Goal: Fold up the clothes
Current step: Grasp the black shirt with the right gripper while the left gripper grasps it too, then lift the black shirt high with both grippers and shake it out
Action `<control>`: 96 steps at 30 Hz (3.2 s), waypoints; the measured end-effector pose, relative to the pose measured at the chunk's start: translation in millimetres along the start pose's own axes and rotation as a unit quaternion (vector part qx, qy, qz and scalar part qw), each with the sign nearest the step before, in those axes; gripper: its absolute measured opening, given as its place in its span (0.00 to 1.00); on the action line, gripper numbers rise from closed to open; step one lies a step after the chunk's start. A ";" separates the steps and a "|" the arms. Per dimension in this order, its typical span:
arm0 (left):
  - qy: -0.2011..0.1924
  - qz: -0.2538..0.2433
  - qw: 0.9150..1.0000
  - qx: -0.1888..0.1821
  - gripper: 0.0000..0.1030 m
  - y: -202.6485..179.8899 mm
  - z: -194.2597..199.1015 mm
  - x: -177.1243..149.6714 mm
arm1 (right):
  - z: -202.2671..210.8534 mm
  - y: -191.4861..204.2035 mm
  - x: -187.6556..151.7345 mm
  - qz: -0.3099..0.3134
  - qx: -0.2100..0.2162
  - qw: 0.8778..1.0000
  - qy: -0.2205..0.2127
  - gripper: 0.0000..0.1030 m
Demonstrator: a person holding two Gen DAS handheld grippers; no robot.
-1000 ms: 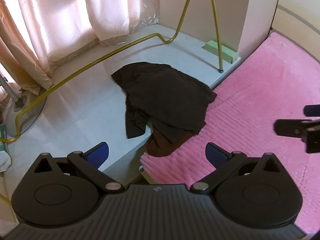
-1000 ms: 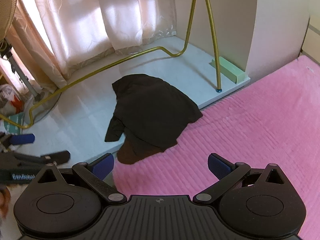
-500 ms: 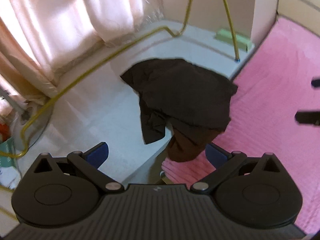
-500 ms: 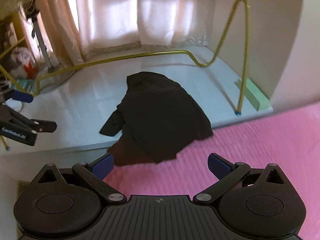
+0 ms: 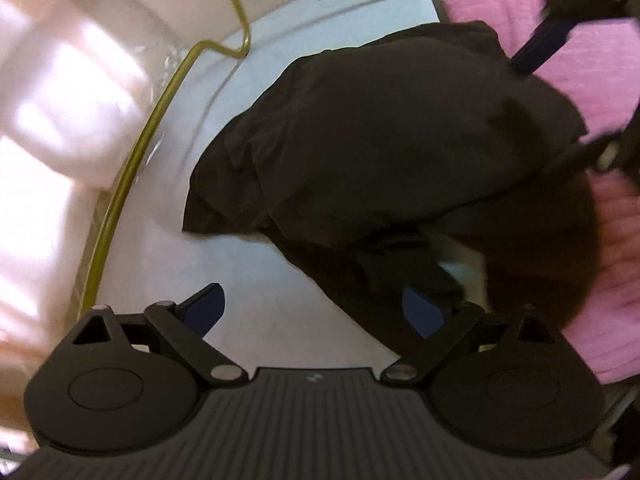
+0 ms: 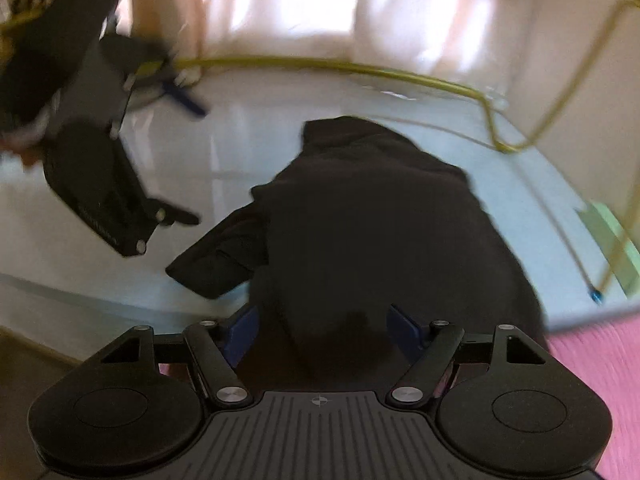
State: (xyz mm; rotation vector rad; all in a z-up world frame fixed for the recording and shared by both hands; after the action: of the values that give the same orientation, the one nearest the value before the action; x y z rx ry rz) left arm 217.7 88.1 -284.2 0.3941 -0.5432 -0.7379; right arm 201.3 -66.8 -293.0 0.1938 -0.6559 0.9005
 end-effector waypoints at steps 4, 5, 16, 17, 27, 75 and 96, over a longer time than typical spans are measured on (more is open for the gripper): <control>-0.008 -0.023 1.000 0.004 0.93 9.2 -16.3 -0.6 | -48.7 10.1 11.3 0.056 -0.020 0.998 0.012 0.53; -0.009 -0.023 1.000 0.005 0.93 9.7 -17.2 0.0 | -54.2 7.5 13.9 0.055 -0.025 0.998 0.011 0.25; -0.086 -0.071 0.993 0.026 0.95 -12.3 19.1 37.1 | 89.4 -134.3 -3.2 -0.200 -0.041 0.973 -0.109 0.01; -0.098 -0.075 0.992 0.026 0.95 -15.9 23.4 45.9 | 103.6 -147.8 -12.0 -0.220 -0.049 0.968 -0.114 0.01; -0.165 -0.164 0.972 0.009 0.94 -78.0 37.9 119.3 | 196.9 -213.5 -106.4 -0.357 -0.103 0.920 -0.121 0.00; -0.503 -0.082 0.858 -0.067 0.02 -80.3 492.0 268.2 | 717.2 6.7 -211.8 -0.347 -0.497 0.760 -0.234 0.00; -0.599 -0.150 0.770 -0.164 0.03 -193.1 641.3 365.2 | 883.0 65.3 -321.8 -0.301 -0.641 0.690 -0.147 0.01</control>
State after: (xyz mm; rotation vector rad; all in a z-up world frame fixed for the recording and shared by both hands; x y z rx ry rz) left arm -38.3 -400.4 242.9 -0.4148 -1.5486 -1.3555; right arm -386.2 -611.0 203.3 -0.7103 -1.2906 -0.3797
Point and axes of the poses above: each gripper's, at about its wrist camera, not at the fingertips, and z roughly against the way its jaws point, y to its left, x to its top, the point moved 3 cm from there along -z, roughly the way its jaws point, and after that the axes turned 5 degrees about y, right-handed, at the moved point
